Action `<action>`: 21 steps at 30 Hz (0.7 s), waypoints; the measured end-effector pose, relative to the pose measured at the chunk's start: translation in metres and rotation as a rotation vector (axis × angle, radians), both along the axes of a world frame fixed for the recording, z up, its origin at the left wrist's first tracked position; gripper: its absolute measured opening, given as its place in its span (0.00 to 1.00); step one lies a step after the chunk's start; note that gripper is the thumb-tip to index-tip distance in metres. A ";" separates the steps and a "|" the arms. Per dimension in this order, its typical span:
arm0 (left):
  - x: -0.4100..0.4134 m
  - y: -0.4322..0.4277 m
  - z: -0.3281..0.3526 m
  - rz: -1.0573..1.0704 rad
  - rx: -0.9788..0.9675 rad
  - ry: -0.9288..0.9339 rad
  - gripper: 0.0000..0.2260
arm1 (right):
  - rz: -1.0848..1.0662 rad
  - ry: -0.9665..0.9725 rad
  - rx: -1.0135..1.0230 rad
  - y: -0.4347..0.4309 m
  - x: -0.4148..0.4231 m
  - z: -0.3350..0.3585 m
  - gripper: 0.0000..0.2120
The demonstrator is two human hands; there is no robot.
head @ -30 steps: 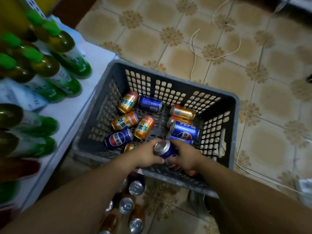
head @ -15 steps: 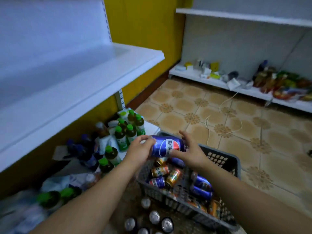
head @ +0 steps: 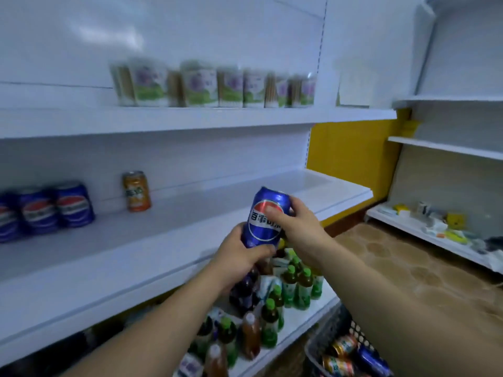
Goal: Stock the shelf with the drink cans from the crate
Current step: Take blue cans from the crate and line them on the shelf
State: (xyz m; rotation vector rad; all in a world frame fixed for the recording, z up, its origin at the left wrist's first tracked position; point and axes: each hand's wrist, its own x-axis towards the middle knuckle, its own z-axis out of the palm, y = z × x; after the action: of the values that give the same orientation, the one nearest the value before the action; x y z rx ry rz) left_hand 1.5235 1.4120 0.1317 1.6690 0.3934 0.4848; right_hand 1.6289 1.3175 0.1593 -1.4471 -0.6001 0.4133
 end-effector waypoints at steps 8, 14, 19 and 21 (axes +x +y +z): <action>-0.138 0.110 0.011 0.157 0.335 0.347 0.30 | 0.314 -0.185 -0.091 0.103 -0.108 0.020 0.28; -0.251 0.190 -0.005 0.348 0.647 0.877 0.32 | 0.484 -0.162 -0.121 0.171 -0.167 0.002 0.29; -0.318 0.224 -0.014 0.462 0.688 1.118 0.35 | 0.557 -0.169 -0.137 0.216 -0.194 -0.012 0.30; -0.329 0.226 -0.022 0.461 0.689 1.166 0.36 | 0.582 -0.167 -0.130 0.235 -0.202 -0.017 0.31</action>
State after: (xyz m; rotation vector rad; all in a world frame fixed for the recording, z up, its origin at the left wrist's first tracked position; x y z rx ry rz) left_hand 1.1950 1.6382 0.1100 2.4282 1.6266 -0.1248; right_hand 1.4264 1.5524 0.1420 -1.4234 -1.1545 0.8016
